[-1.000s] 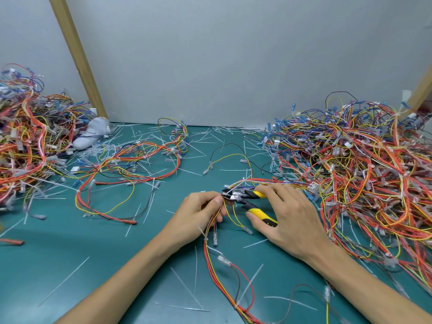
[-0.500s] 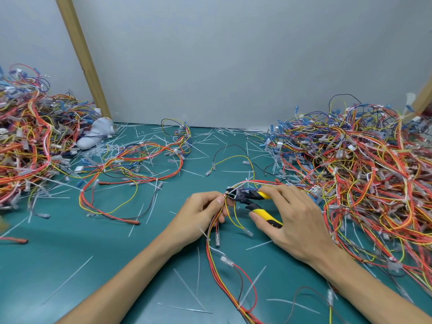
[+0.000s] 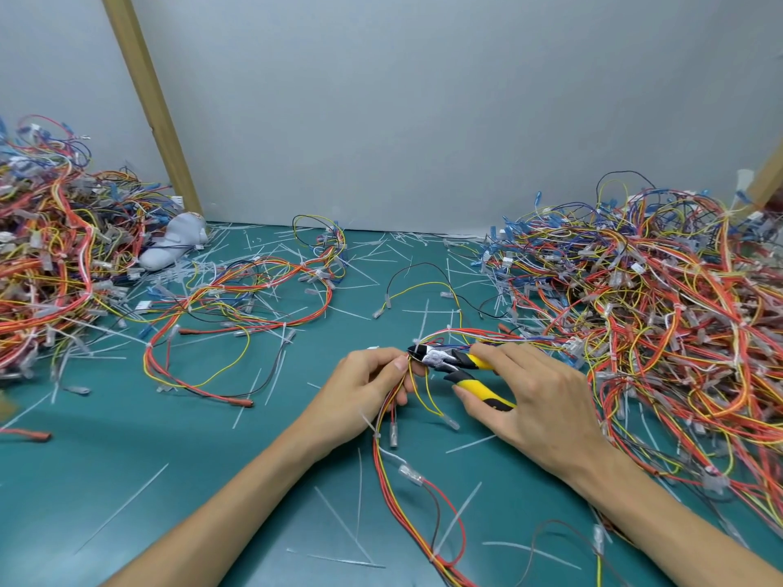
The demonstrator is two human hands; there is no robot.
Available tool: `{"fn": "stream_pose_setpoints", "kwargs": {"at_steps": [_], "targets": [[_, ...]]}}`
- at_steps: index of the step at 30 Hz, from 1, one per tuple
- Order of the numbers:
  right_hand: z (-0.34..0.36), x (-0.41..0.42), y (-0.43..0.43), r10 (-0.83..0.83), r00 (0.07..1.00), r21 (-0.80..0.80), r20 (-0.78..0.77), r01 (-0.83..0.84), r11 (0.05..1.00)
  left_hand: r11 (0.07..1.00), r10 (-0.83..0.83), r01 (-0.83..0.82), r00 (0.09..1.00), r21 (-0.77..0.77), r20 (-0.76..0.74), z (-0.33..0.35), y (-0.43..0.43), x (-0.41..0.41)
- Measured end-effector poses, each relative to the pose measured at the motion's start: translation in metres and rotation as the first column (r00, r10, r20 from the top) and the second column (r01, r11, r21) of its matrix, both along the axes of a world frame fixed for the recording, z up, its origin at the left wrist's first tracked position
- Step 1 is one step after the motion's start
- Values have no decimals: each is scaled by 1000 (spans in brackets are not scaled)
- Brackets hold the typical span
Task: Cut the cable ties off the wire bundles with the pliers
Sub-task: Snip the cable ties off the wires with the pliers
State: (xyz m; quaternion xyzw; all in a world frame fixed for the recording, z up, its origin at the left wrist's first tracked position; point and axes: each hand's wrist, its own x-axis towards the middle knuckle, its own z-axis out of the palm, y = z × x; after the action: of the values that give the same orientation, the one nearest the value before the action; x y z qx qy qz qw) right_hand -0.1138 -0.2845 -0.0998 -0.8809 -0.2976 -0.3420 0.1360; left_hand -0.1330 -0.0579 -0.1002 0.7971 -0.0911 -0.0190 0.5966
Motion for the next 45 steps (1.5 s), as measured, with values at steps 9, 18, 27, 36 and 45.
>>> {"fn": "stream_pose_setpoints", "kwargs": {"at_steps": [9,18,27,36,45], "targets": [[1,-2,1,-5,1000,-4,-24,5,1000,1000,-3,3,1000,6,14,1,-1,-1],[0,-2,2,-2,997,-9,-77,1,1000,999,-9,9,1000,-45,11,3,-2,-2],[1,-1,0,-17,997,23,-69,19,1000,1000,1,-1,1000,-5,29,6,-2,-4],[3,-2,1,-12,997,27,-72,14,1000,1000,1,0,1000,-15,16,7,-2,-4],[3,-2,1,-10,998,30,-62,12,999,1000,3,-3,1000,-24,24,7,-2,-4]]}}
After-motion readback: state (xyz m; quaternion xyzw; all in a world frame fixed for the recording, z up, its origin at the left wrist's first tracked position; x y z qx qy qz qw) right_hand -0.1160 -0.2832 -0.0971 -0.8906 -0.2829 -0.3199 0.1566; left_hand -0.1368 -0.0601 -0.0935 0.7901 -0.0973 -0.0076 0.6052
